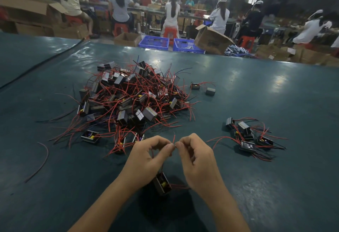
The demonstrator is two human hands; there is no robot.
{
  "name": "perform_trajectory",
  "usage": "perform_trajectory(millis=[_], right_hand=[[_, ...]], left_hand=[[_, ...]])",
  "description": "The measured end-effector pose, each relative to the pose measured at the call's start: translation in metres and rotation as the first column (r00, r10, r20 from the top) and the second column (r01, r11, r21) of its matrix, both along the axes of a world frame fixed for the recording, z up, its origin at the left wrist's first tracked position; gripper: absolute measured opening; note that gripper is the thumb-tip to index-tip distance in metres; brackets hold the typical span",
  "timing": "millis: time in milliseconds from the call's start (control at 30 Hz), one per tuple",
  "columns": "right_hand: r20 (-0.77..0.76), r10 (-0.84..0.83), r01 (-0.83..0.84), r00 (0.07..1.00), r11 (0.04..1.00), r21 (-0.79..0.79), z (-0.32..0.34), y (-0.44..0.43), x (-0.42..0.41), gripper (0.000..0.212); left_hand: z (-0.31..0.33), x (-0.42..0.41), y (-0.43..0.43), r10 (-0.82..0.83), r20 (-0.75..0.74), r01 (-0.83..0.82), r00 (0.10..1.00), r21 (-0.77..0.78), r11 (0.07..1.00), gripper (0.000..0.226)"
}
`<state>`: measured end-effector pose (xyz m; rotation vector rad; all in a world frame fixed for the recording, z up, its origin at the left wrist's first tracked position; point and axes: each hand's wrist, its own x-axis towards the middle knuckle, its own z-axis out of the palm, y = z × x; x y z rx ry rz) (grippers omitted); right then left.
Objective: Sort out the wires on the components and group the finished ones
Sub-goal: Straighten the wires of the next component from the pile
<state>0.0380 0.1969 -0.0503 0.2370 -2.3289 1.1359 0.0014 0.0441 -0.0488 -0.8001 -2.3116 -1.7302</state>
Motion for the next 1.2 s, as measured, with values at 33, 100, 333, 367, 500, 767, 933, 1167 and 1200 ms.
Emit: perform_trajectory(millis=[33,100,333,367,500,767,933,1167,1200], right_hand=[[-0.055,0.007,-0.005,0.998,0.999,0.044,0.000,0.000,0.000,0.016],[-0.139,0.035,-0.023,0.990,0.996,0.089,0.000,0.000,0.000,0.017],[-0.205,0.087,-0.090,0.975,0.996,-0.009,0.001,-0.003,0.002,0.020],[-0.184,0.036,-0.043,0.982,0.999,-0.033,0.001,-0.003,0.002,0.022],[-0.019,-0.047,0.043,0.999,0.981,-0.187,0.001,-0.003,0.001,0.041],[0.232,-0.014,0.092,0.973,0.940,-0.327,-0.009,-0.002,-0.004,0.035],[0.230,-0.053,0.117,0.972,0.954,-0.276,-0.007,-0.002,-0.002,0.028],[-0.100,-0.040,0.039,0.994,0.999,-0.013,0.001,-0.006,-0.001,0.022],[-0.132,-0.024,0.023,0.991,1.000,-0.003,0.000,-0.005,-0.001,0.024]], left_hand=[[0.002,-0.001,0.000,-0.055,0.095,0.051,0.994,0.035,0.998,0.014],[0.005,-0.002,-0.002,-0.175,0.276,0.144,0.945,0.129,0.981,0.019],[0.007,-0.001,-0.005,-0.331,0.402,0.213,0.854,0.311,0.926,0.021],[0.006,0.000,-0.003,-0.263,0.345,0.176,0.901,0.264,0.948,0.020],[-0.001,0.004,0.001,0.087,-0.213,-0.114,0.973,-0.119,0.986,0.009],[-0.010,0.002,0.000,0.088,-0.636,-0.349,0.767,-0.297,0.889,0.021],[-0.007,0.005,0.002,0.082,-0.562,-0.305,0.823,-0.316,0.898,0.019],[0.004,0.002,0.000,0.015,0.091,-0.014,0.996,-0.009,1.000,0.011],[0.005,0.001,0.000,-0.036,0.142,0.033,0.989,0.024,0.999,0.011]])
